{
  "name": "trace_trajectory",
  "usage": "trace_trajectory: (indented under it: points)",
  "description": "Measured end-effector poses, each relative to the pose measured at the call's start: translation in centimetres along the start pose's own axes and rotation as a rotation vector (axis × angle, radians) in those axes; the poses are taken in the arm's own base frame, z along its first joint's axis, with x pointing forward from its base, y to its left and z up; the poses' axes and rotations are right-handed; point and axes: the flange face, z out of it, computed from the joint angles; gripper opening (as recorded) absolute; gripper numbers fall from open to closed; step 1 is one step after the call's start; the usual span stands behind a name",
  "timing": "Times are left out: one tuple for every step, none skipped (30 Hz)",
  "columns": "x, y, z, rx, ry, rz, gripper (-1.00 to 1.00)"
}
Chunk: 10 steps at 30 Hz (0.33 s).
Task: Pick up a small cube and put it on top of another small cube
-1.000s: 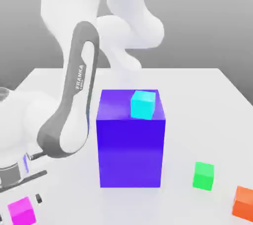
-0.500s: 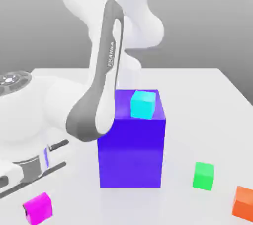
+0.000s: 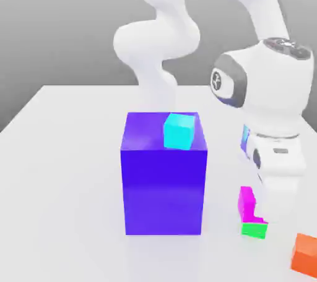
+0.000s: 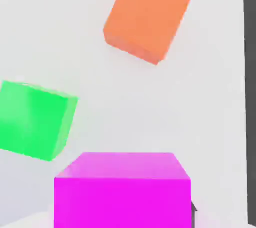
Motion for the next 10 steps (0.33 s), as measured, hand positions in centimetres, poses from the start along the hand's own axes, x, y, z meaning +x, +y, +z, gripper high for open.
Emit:
trace_trajectory:
  points:
    - [-0.2, -1.6, 0.3, 0.010, -0.001, -0.032, -1.00]
    - [-0.3, -2.4, 1.0, 0.016, -0.002, -0.050, -1.00]
    - [-0.8, -1.3, 1.9, 0.019, -0.002, -0.020, -1.00]
    - [-1.1, -0.7, 2.9, 0.020, -0.002, -0.004, -1.00]
    - [-1.3, -0.4, 4.0, 0.021, -0.003, 0.002, -1.00]
    - [-1.4, -0.4, 5.1, 0.021, -0.003, 0.005, -1.00]
    - [-1.5, -0.4, 6.1, 0.020, -0.004, 0.007, 1.00]
    - [-1.5, -0.4, 6.1, 0.020, -0.004, 0.007, 1.00]
    - [-1.5, -0.4, 6.1, 0.020, -0.004, 0.007, 1.00]
    - [-1.5, -0.4, 6.1, 0.020, -0.004, 0.007, 1.00]
